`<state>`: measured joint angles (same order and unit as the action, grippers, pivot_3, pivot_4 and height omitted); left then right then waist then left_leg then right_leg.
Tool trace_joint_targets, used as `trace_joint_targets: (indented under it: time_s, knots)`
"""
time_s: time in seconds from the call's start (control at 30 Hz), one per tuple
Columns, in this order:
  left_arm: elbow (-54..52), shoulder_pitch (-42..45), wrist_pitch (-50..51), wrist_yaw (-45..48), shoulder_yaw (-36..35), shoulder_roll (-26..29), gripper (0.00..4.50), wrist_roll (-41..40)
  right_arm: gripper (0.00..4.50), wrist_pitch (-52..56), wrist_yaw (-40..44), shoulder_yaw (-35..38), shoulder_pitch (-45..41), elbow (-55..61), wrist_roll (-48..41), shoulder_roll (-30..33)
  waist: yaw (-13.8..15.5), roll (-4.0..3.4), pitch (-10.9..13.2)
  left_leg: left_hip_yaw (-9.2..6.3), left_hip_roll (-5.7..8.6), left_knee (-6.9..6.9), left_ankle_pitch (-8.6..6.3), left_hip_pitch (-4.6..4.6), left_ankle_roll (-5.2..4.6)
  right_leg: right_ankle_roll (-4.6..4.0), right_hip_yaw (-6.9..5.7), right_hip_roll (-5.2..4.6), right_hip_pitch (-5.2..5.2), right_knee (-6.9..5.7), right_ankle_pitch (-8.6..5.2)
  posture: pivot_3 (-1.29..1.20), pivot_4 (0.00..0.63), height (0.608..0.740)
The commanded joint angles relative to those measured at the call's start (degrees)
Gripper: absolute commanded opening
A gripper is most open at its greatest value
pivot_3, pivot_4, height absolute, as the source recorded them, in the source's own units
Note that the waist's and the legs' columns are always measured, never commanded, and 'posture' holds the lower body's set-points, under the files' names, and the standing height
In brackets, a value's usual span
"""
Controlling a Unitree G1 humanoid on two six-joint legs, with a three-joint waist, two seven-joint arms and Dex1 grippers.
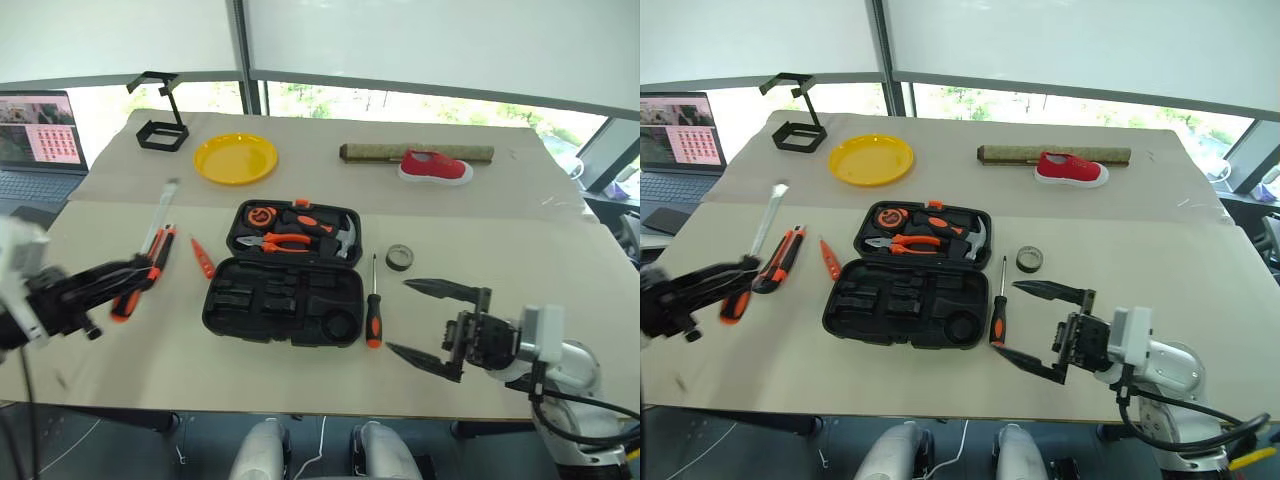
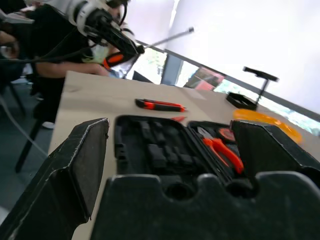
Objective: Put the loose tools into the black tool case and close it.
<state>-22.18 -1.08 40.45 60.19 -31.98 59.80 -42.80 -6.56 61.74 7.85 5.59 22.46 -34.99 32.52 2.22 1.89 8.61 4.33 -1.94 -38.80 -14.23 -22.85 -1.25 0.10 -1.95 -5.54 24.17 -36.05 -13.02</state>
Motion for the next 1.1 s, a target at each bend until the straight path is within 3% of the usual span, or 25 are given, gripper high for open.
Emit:
trace_joint_targets:
  time_s: [0.03, 0.23, 0.33, 0.7, 1.1]
  knots:
    - [8.68, 14.08, -20.54, 9.88, 21.44, 1.10, 0.53, 16.66, 4.50, 3.43, -2.60, 3.11, 0.84, 1.82, -2.02, 1.58, 0.07, -0.16, 0.03, 0.12, 0.01, 0.00, 0.00, 0.00, -0.01, 0.00, 0.04, 0.05, 0.02, 0.01, 0.00, 0.00, 0.150, 0.740]
    - [27.93, 36.56, -37.48, 15.05, 44.13, -6.79, 0.53, 36.86, 4.50, 6.87, -5.35, 2.98, 1.41, 5.13, -1.76, 2.33, -0.62, -0.07, 0.08, 0.55, -0.02, -0.04, -0.01, -0.14, -0.07, 0.43, 0.15, 0.44, 0.08, -0.02, 0.24, 0.00, 0.150, 0.740]
    - [35.21, 40.98, -44.23, 15.55, 48.21, -9.43, 0.53, 41.80, 4.50, 7.37, -6.74, 3.17, 1.94, 6.23, -1.47, 1.90, -1.34, -0.06, 0.09, 0.58, 0.00, -0.11, -0.03, -0.28, -0.10, 0.49, 0.14, 0.47, 0.16, 0.02, 0.25, 0.00, 0.150, 0.740]
    - [41.09, 43.86, -48.03, 11.71, 52.06, -15.25, 0.53, 51.08, 4.50, 7.44, -9.84, 2.38, 4.50, 9.60, -1.58, -0.34, -1.27, -0.02, 0.11, 0.49, 0.08, -0.37, -0.16, -0.38, -0.33, 0.80, 0.15, 0.28, 0.09, 0.02, 0.26, 0.00, 0.150, 0.740]
    - [36.75, 42.48, -42.14, 11.40, 51.67, -16.58, 0.53, 52.28, 4.50, 9.52, -9.29, 0.86, 4.64, 10.26, -3.31, -0.83, -0.87, -0.02, 0.11, 0.34, 0.07, -0.49, -0.18, -0.35, -0.36, 0.84, 0.19, 0.28, 0.05, -0.03, 0.28, 0.00, 0.150, 0.740]
